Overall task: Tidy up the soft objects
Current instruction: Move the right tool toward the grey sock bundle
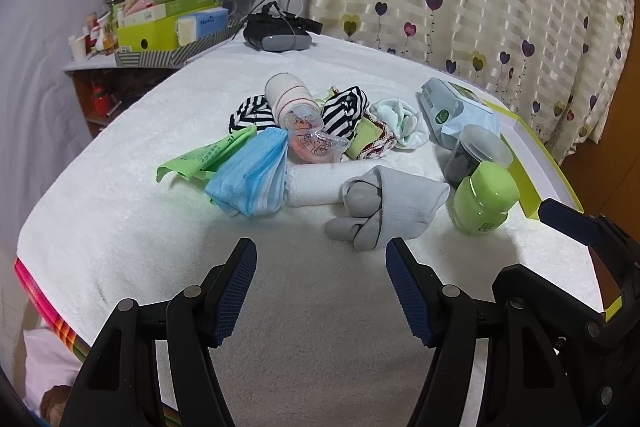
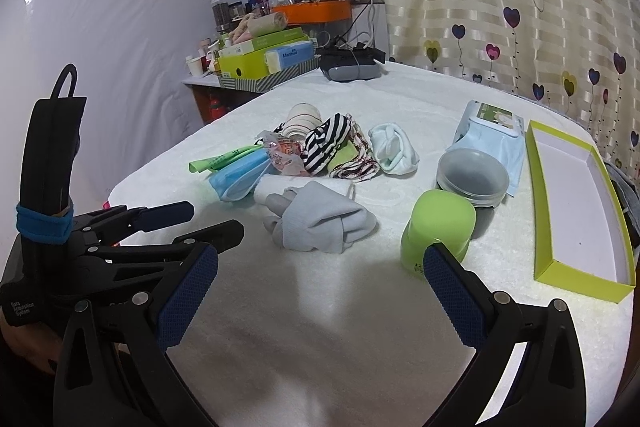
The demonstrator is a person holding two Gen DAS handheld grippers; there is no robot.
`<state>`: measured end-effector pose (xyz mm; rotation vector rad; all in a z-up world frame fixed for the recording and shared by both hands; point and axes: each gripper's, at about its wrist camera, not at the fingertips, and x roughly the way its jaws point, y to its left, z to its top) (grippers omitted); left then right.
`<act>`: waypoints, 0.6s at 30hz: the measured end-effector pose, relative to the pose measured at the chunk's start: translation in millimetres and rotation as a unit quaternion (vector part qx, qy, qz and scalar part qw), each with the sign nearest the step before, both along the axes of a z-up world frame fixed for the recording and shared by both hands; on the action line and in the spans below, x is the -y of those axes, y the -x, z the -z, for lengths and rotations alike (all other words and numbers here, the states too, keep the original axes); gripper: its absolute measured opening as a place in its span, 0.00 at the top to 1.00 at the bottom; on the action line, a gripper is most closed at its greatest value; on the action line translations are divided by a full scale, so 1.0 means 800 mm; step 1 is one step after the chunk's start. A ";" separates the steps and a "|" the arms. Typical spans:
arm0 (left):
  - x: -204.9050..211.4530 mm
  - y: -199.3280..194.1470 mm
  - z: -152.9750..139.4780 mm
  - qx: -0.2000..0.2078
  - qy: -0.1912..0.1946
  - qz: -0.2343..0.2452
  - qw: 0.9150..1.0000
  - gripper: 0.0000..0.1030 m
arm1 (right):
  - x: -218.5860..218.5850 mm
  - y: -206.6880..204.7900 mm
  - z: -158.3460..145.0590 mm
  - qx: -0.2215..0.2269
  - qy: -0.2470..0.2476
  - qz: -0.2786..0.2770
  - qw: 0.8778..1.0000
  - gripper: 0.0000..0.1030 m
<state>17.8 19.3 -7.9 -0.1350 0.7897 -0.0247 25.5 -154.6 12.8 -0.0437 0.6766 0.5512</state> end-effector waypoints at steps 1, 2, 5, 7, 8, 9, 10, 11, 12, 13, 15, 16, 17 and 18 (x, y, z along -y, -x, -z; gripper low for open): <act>0.000 0.000 0.000 0.001 0.000 0.001 1.000 0.35 | 0.000 0.000 0.000 0.000 0.001 0.000 1.000 0.00; -0.001 0.001 0.002 0.001 0.000 0.001 1.000 0.35 | -0.001 0.000 0.000 0.000 0.001 0.000 1.000 0.00; -0.003 0.001 0.003 0.001 0.001 0.002 1.000 0.35 | -0.001 0.000 0.000 0.000 0.003 -0.001 1.000 0.00; -0.004 0.001 0.003 -0.001 0.003 0.002 1.000 0.35 | -0.003 0.000 -0.001 -0.001 0.004 -0.001 1.000 0.00; -0.004 0.000 0.004 -0.002 0.006 0.003 1.000 0.35 | -0.003 -0.001 -0.001 -0.004 0.004 -0.002 1.000 0.00; -0.006 0.000 0.004 -0.005 0.010 0.003 1.000 0.35 | -0.004 -0.001 -0.001 -0.006 0.003 -0.002 1.000 0.00; -0.007 0.000 0.005 -0.007 0.013 0.004 1.000 0.35 | -0.004 -0.002 -0.001 -0.007 0.003 -0.002 1.000 0.00; -0.007 0.000 0.006 -0.008 0.013 0.005 1.000 0.35 | -0.004 -0.003 0.000 -0.009 0.004 -0.003 1.000 0.00; -0.008 -0.001 0.006 -0.008 0.013 0.005 1.000 0.35 | -0.005 -0.003 0.000 -0.009 0.005 -0.003 1.000 0.00; -0.008 -0.001 0.006 -0.008 0.015 0.005 1.000 0.35 | -0.005 -0.003 0.000 -0.010 0.006 -0.003 1.000 0.00; -0.008 -0.001 0.006 -0.009 0.016 0.006 1.000 0.35 | -0.006 -0.004 -0.001 -0.010 0.006 -0.003 1.000 0.00; -0.008 -0.001 0.006 -0.008 0.015 0.006 1.000 0.35 | -0.006 -0.004 0.000 -0.010 0.006 -0.003 1.000 0.00; -0.008 -0.001 0.006 -0.007 0.015 0.006 1.000 0.35 | -0.006 -0.004 -0.001 -0.010 0.006 -0.003 1.000 0.00; -0.008 -0.001 0.007 -0.007 0.014 0.005 1.000 0.35 | -0.006 -0.004 0.000 -0.010 0.006 -0.003 1.000 0.00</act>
